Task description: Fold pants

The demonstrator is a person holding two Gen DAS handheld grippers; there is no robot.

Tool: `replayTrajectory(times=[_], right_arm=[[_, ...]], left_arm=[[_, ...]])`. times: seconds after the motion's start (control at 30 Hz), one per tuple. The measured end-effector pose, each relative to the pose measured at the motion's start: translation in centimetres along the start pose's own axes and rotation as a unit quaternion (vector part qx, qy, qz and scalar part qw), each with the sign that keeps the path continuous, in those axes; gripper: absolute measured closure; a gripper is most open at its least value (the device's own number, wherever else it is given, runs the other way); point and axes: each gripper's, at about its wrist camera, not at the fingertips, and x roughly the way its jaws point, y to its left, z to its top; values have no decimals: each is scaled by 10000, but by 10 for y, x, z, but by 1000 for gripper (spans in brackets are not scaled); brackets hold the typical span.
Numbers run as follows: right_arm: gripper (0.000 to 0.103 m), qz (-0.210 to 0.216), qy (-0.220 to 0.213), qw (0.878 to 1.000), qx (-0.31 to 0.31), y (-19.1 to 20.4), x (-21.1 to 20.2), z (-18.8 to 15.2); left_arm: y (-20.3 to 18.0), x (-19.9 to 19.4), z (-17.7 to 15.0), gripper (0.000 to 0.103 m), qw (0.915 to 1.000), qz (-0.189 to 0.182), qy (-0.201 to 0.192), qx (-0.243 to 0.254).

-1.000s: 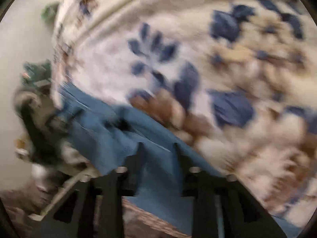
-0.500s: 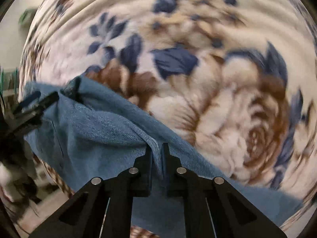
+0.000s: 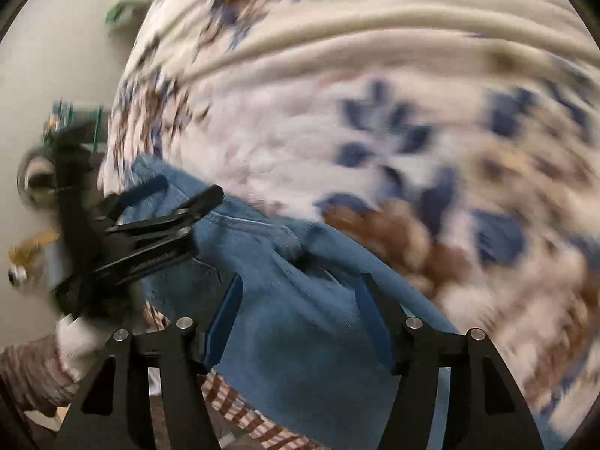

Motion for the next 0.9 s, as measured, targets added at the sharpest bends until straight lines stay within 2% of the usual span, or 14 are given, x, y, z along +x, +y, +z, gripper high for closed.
replayTrajectory(times=[0.1,0.17,0.27,0.33,0.4,0.47,0.53,0.6,0.7,0.8,0.83,0.9], right_arm=[[38,136,704,9974,29,-2,49,24],[38,306,971,9948,58,-1,69,30],[38,1158,1077,9873,150,-12,57,37],[38,1807,1070,9770,380,-27,44,32],[38,2145,1170,9688,417,-34,43,24],[38,2161,1366,9665,233,-33,47,16],[38,1912,1413,9713,-46,-26,52,15],[38,1606,1311,9783,-3,-25,63,19],[38,1824,1501,9716,121,-17,90,27],[38,2537,1877,9489,16,4,100,21],[38,2681,1830,9458,46,1,96,21],[38,2808,1500,9471,398,-21,91,20]], left_arm=[[8,-3,-5,4,10000,31,-23,-68],[11,3,-10,4,9999,93,36,-19],[20,18,-19,4,9998,116,159,-7],[17,19,-23,4,9999,115,104,36],[16,16,-34,4,9999,109,71,29],[24,13,-47,4,9999,74,79,-19],[29,11,-45,4,9999,23,111,-83],[37,11,-43,4,9999,-12,113,-121],[50,7,-32,4,9999,34,97,-70],[56,7,-24,4,9999,71,129,-44],[61,7,-24,4,9999,94,113,-45],[70,7,-24,4,9998,136,111,-71]])
